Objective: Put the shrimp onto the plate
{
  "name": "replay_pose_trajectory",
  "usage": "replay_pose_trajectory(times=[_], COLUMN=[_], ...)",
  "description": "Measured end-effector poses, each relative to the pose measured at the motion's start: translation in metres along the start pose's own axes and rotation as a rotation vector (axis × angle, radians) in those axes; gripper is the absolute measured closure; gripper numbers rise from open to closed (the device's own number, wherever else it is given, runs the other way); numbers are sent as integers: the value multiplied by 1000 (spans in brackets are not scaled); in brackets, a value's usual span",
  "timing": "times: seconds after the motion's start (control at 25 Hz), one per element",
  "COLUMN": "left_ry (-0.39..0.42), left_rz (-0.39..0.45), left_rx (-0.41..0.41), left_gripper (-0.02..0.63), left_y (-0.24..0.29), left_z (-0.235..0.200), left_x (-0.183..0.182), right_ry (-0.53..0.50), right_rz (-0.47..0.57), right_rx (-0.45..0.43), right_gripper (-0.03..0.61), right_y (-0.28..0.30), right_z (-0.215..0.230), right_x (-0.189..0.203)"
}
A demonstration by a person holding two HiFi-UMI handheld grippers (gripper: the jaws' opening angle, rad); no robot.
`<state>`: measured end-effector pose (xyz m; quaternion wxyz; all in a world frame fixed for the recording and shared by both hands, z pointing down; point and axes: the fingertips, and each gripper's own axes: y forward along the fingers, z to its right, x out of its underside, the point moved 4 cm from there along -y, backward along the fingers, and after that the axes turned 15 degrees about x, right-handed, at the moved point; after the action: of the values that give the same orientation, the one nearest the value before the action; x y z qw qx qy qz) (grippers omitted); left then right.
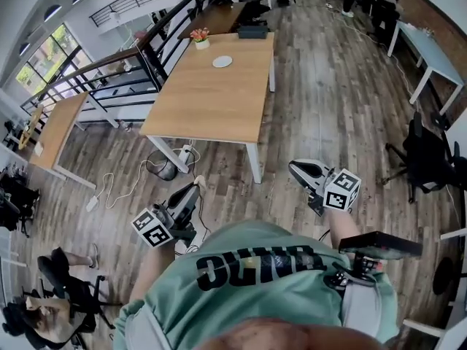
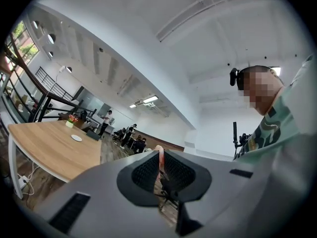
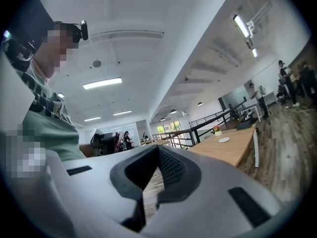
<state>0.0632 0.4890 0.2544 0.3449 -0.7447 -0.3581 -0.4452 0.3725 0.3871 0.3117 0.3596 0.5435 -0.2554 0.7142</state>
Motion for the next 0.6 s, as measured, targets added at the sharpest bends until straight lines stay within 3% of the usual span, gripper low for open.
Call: replay_pose_trajectory(times=[0.4,0.6], left_ry=[-49,3], left_rz=[29,59], left_rx=[162,145], left_gripper=[583,583], left_y=[-65,-152], left_z=[-85,-128], left_x=[-31,-72], right_ry=[-64,-130], right_rz=[2,-28], right_rx=[145,80], right_gripper=[571,571], right_y=[71,160], right_z=[-56,-127], right_x=[-1,1])
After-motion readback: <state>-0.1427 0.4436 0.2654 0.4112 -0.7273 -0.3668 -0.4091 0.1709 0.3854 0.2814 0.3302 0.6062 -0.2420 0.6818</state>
